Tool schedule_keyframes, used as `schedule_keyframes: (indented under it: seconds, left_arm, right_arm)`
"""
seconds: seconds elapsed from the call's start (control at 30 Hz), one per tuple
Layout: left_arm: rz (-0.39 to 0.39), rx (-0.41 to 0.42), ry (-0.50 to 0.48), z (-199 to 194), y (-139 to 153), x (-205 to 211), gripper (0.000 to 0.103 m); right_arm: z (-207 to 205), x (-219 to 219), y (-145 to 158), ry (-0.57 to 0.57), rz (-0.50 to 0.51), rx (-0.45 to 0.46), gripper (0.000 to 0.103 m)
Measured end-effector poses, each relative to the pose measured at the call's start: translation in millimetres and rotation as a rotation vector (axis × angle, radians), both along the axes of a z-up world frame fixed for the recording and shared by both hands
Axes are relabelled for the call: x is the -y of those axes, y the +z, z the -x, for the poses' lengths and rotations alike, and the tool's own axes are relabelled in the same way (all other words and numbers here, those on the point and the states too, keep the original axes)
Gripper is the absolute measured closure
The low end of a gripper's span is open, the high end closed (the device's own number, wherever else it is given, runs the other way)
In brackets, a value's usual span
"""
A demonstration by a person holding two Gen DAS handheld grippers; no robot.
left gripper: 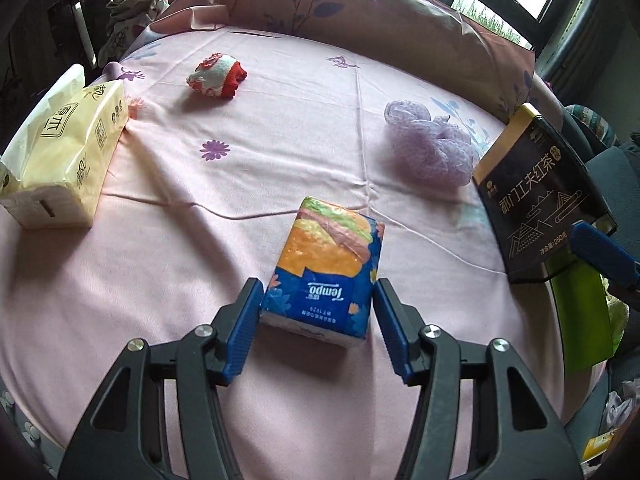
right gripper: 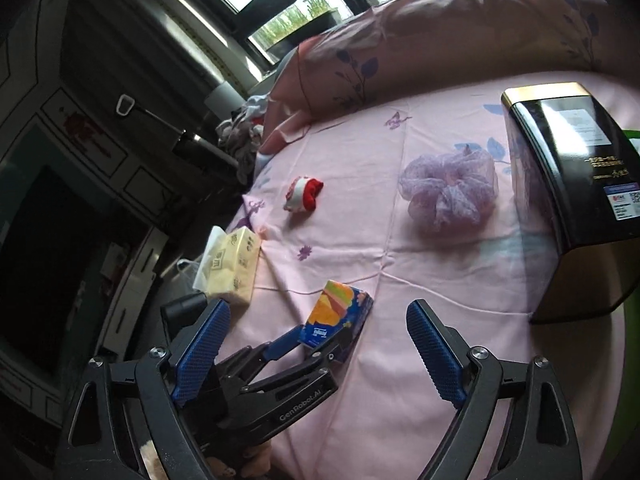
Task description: Organize soft objects
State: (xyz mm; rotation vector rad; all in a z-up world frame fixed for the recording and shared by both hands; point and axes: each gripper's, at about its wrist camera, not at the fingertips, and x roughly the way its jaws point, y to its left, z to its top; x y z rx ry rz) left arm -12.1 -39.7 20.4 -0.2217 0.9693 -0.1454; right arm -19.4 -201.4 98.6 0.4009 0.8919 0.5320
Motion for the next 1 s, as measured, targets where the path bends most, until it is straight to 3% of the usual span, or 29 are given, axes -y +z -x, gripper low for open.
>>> schedule_keyframes:
  seconds: [0.13,0.23,0.33,0.53,0.67,1.0]
  left_arm:
    - [0.012,0.009,-0.006,2.4,7.0,-5.8,0.047]
    - [0.031,0.018,-0.007,5.8,11.5,-11.4,0.047]
    - [0.030,0.021,-0.009,7.2,13.0,-15.2,0.050]
    - [0.089,-0.013,-0.030,3.4,9.0,-21.0,0.068]
    - [0.124,-0.043,-0.045,1.0,5.5,-23.5,0.074]
    - [0.084,-0.005,-0.079,6.7,11.4,-12.9,0.076]
  right_arm:
    - [-16.2,-10.7,-26.3,-0.001,-0.024,-0.096,0.043]
    - [-26.1,-13.6,-43.2,-0.031,-0.034,-0.147,0.054]
    - [-33.2,-22.0,-56.9,-0.019,-0.037,-0.196,0.054]
    - [-41.1,-37.8,-75.7,0.015,-0.048,-0.251,0.054]
    - [-44.7,-45.3,-88.1,0.010,-0.001,-0.283,0.054]
    - [-43.8,-43.6,-92.7,-0.010,-0.003,-0.267,0.054]
